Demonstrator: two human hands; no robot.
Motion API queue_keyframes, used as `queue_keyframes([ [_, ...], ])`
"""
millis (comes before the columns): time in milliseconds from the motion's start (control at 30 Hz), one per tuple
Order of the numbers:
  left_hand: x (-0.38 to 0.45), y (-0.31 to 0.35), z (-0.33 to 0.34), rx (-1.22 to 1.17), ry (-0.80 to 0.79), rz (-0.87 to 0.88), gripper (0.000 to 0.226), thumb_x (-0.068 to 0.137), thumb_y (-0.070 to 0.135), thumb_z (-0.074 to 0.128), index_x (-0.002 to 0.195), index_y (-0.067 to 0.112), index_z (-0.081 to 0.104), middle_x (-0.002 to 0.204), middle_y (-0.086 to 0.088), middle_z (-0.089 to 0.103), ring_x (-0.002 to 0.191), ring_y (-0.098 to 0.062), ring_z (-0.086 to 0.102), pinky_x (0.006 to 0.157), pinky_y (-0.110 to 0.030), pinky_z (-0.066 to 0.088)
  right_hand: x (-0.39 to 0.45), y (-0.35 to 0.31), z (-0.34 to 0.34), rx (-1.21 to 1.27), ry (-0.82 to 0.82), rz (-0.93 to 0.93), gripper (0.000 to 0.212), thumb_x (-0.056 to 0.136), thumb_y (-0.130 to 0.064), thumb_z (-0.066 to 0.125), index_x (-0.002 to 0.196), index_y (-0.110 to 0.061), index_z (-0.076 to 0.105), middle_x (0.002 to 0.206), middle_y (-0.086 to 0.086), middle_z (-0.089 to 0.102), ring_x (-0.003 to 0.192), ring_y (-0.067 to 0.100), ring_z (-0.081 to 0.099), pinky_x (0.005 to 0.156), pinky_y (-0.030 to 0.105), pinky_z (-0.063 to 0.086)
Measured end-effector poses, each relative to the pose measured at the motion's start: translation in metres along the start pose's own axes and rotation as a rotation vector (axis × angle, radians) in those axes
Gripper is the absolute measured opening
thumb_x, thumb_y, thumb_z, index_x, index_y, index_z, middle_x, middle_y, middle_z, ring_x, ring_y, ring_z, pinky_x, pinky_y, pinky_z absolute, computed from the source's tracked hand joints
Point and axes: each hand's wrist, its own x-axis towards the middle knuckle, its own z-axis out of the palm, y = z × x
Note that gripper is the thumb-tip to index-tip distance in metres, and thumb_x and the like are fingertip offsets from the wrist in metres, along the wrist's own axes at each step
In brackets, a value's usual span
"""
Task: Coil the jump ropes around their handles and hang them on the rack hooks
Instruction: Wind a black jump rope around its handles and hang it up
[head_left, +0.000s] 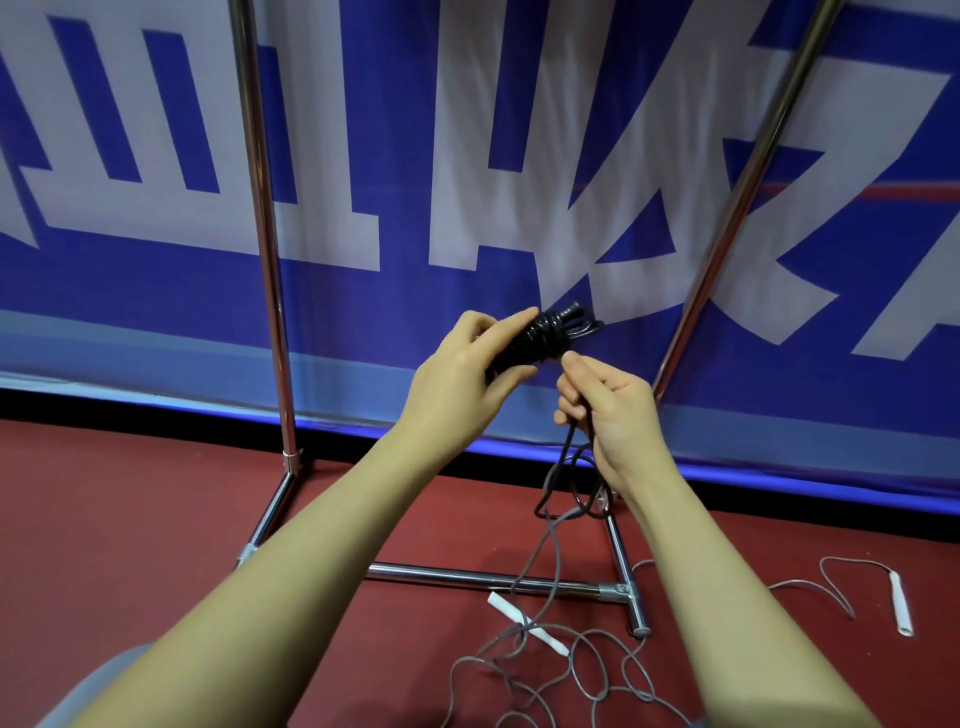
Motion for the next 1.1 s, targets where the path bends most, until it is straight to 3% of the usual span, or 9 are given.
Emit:
queue_keyframes([
  [133,-0.003,0.002,0.001,0.236,0.063,0.095,0.056,0.093,0.041,0.046,0.145,0.021,0.043,0.101,-0.003,0.059,0.079,-0.023,0.055,0.057,-0.033,0.045,0.000,-0.004,0.001,0.044,-0.010,0.018,0.029,0.096,-0.013,0.054,0.069,-0.006,0.057,0.057,-0.001,0.038,0.048,0.010,0.031,0.068,0.030,0.056],
  [267,-0.001,0.002,-0.007,-0.328,-0.024,-0.125,0.048,0.092,0.033,0.058,0.139,0.035,0.049,0.087,0.010,0.063,0.069,-0.010,0.056,0.069,-0.033,0.051,-0.001,-0.007,-0.007,0.129,-0.111,0.051,0.018,0.089,-0.012,0.055,0.101,-0.008,0.068,0.064,-0.001,0.045,0.049,0.007,0.032,0.060,0.024,0.045],
  [433,-0.002,0.016,-0.007,-0.591,-0.118,-0.276,0.042,0.095,0.017,0.059,0.134,0.031,0.052,0.079,0.003,0.063,0.060,-0.005,0.053,0.055,-0.018,0.043,-0.002,-0.006,-0.008,0.093,-0.108,0.054,0.020,0.095,-0.010,0.049,0.081,-0.013,0.062,0.063,-0.004,0.047,0.049,0.008,0.034,0.056,0.023,0.043],
  [567,0.000,0.009,-0.009,-0.209,-0.122,-0.150,0.071,0.081,0.036,0.076,0.144,0.031,0.043,0.102,0.006,0.055,0.086,-0.004,0.054,0.078,-0.019,0.045,-0.004,-0.006,-0.007,0.081,-0.096,0.036,0.027,0.096,-0.009,0.052,0.069,-0.010,0.057,0.062,-0.001,0.044,0.049,0.008,0.029,0.050,0.022,0.036],
  [667,0.001,0.006,-0.009,0.190,-0.103,-0.073,0.070,0.086,0.043,0.068,0.148,0.030,0.036,0.110,-0.001,0.042,0.090,-0.019,0.052,0.072,-0.037,0.050,-0.005,-0.005,-0.005,0.060,-0.102,0.032,0.030,0.095,-0.007,0.053,0.066,-0.012,0.057,0.063,0.000,0.044,0.047,0.008,0.029,0.048,0.021,0.035],
  [733,0.001,0.006,-0.009,0.218,-0.074,-0.027,0.065,0.091,0.036,0.063,0.148,0.025,0.036,0.112,-0.005,0.044,0.086,-0.023,0.052,0.068,-0.041,0.051,-0.004,-0.005,-0.004,0.102,-0.135,0.051,0.026,0.095,-0.005,0.051,0.073,-0.013,0.061,0.065,0.000,0.047,0.049,0.008,0.031,0.049,0.021,0.037],
  [867,0.002,0.006,-0.013,0.036,-0.023,-0.046,0.047,0.093,0.034,0.060,0.138,0.031,0.047,0.105,0.007,0.049,0.086,-0.015,0.054,0.075,-0.037,0.049,0.001,-0.005,-0.010,0.112,-0.186,0.082,0.025,0.094,-0.001,0.047,0.113,-0.009,0.061,0.074,-0.001,0.055,0.055,0.009,0.041,0.058,0.023,0.044],
  [967,0.002,0.004,-0.012,-0.249,-0.051,-0.138,0.029,0.089,0.037,0.060,0.117,0.038,0.055,0.098,0.011,0.053,0.084,-0.012,0.061,0.079,-0.037,0.051,0.001,-0.001,-0.009,-0.014,-0.156,0.057,0.020,0.097,-0.006,0.047,0.098,-0.015,0.065,0.067,-0.004,0.053,0.053,0.008,0.042,0.060,0.024,0.049],
  [1100,0.001,0.009,-0.006,-0.457,-0.120,-0.243,0.021,0.097,0.023,0.057,0.118,0.026,0.058,0.097,-0.010,0.062,0.071,-0.009,0.063,0.068,-0.018,0.045,-0.001,0.000,-0.006,0.007,-0.126,0.041,0.037,0.099,-0.010,0.047,0.072,-0.023,0.069,0.061,-0.003,0.039,0.050,0.009,0.029,0.056,0.024,0.042],
])
